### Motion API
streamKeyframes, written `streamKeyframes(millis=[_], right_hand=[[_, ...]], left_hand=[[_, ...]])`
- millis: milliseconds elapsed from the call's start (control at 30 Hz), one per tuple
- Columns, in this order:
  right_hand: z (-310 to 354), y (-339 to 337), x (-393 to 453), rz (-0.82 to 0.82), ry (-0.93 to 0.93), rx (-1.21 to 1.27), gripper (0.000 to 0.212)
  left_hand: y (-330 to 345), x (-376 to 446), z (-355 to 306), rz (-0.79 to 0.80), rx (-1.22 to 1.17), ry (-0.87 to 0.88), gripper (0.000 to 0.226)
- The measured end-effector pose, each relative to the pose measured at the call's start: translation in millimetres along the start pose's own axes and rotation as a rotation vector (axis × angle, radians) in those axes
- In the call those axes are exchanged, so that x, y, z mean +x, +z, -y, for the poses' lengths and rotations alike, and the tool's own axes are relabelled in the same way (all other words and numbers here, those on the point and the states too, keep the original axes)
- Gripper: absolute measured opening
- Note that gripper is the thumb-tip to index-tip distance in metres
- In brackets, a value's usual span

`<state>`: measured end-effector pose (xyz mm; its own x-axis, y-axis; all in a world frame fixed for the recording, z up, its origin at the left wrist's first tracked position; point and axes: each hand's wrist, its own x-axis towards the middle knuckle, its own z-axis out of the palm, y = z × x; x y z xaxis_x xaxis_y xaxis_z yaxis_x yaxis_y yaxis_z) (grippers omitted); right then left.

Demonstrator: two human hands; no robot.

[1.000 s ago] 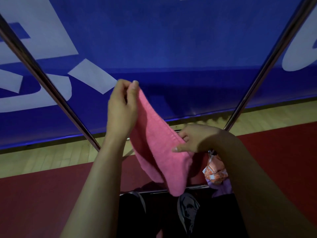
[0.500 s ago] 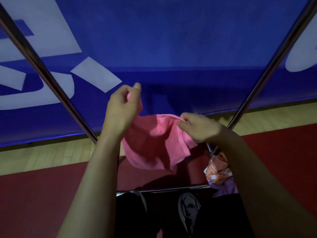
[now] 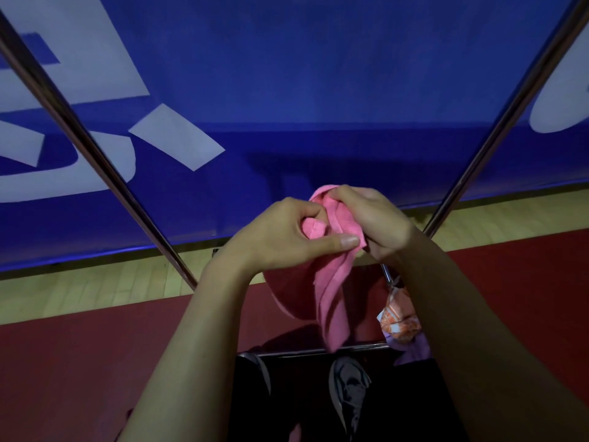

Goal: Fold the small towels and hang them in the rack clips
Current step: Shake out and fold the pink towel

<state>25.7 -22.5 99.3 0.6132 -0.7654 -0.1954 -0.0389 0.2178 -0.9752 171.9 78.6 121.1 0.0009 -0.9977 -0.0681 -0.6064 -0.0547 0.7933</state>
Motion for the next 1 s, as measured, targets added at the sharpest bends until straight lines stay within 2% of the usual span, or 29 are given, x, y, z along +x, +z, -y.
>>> streamKeyframes(millis=[167,300,400,467,567,667,767,1000], right_hand=[[0.9,3.5,-2.5,-0.031,0.056,0.085,0.023],[4.5,1.4,-4.1,0.003,0.110,0.235,0.020],[7.8,-2.5,-8.3,0.115,0.043,0.334,0.023],[8.3,-1.4,-12.4,0.198,-0.036,0.311,0.031],[7.0,2.3,-15.0,0.235,-0.102,0.264,0.038],[6.6,6.7,-15.6,0.189,-0.120,0.313,0.035],[7.5,11.7,-16.4,0.108,-0.171,0.243,0.026],[13.7,10.8,-22.7,-0.268,-0.335,-0.228,0.011]], left_hand=[[6.4,3.1,-4.4,-0.049,0.071,-0.023,0.052],[3.5,6.2,-1.7,-0.110,0.029,-0.042,0.042],[-3.3,6.1,0.2,-0.203,-0.018,-0.085,0.042],[-7.9,4.4,1.1,-0.252,-0.119,-0.124,0.047],[-12.9,1.5,-1.3,-0.240,-0.300,-0.172,0.054],[-13.4,0.6,-5.0,-0.199,-0.348,-0.196,0.061],[-13.7,0.5,-6.2,-0.180,-0.403,-0.232,0.057],[-10.3,6.8,-1.2,-0.351,-0.379,-0.271,0.063]])
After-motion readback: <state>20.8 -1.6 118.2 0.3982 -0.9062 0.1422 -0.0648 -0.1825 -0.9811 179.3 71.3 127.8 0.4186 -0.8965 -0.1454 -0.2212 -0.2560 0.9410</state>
